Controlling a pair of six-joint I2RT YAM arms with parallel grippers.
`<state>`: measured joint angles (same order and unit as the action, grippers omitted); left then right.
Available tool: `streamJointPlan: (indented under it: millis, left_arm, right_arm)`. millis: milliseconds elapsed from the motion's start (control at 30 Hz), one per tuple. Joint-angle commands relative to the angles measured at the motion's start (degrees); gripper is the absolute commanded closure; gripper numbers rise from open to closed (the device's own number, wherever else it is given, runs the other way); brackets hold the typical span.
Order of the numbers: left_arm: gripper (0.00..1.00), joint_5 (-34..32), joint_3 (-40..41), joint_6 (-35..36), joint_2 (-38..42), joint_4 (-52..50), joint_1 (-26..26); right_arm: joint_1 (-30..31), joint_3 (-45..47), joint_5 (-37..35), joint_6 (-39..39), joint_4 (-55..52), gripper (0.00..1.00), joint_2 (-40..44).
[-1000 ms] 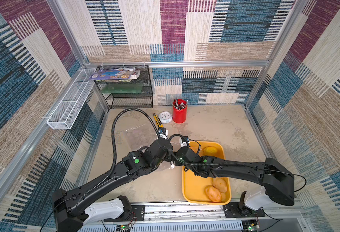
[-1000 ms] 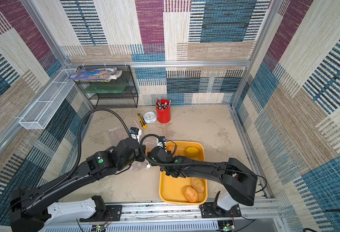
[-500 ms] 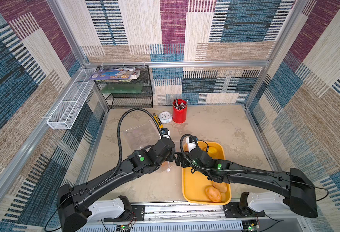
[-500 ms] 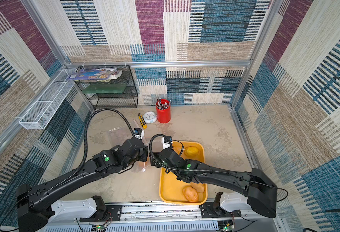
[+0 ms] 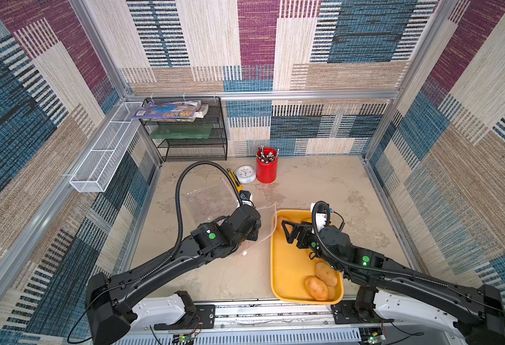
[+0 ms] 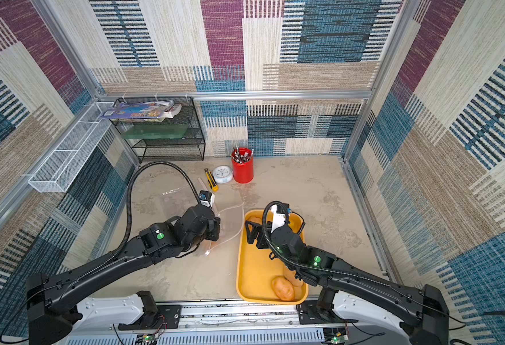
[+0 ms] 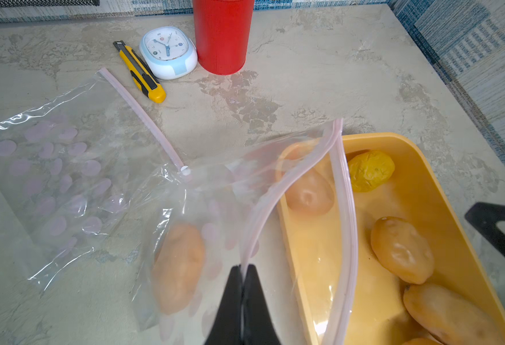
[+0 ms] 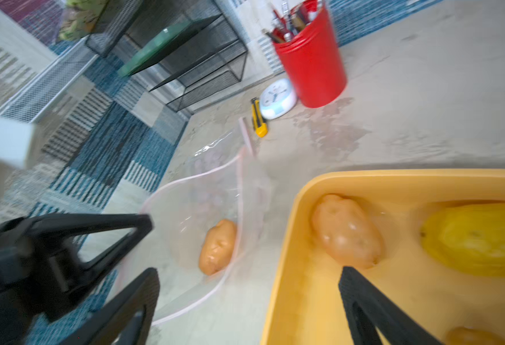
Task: Put the potatoes into a zipper bag and zip it
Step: Place the potato into the zipper food storage bag, then pick up the potato from the basket.
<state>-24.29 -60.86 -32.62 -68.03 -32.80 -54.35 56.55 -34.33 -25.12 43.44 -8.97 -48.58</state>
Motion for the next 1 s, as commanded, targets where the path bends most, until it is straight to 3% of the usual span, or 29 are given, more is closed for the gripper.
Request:
streamJointPlan:
  millis: [0,200,267,400,667,967]
  left_arm:
    - [1.00,-1.5,0.1,-0.7,0.4,0.4,0.1]
    - [1.00,-2.0,0.2,-0.8,0.4,0.2,0.1]
    - [1.00,-2.1,0.3,-0.9,0.4,0.1,0.1]
    - [1.00,-2.1,0.3,-0.8,0.5,0.0,0.1]
    - [1.00,-2.4,0.7,-1.1,0.9,0.1,0.0]
    - [1.00,-2.4,1.1,-1.0,1.8,0.2,0.1]
  right_arm:
    - [-3.8,2.8,-2.5,-1.0,-1.2,0.04,1.9]
    - [-12.5,6.5,2.9,-0.7,0.6,0.02,0.2]
    - [-13.4,7.4,4.9,-4.1,3.1,0.01,-2.1]
    - [-15.2,3.5,8.8,-3.6,-1.9,0.04,-9.4]
    - [-13.9,-0.7,14.4,-7.1,0.1,0.01,-19.7]
    - [-13.8,-3.2,12.9,-7.7,0.9,0.03,-26.4]
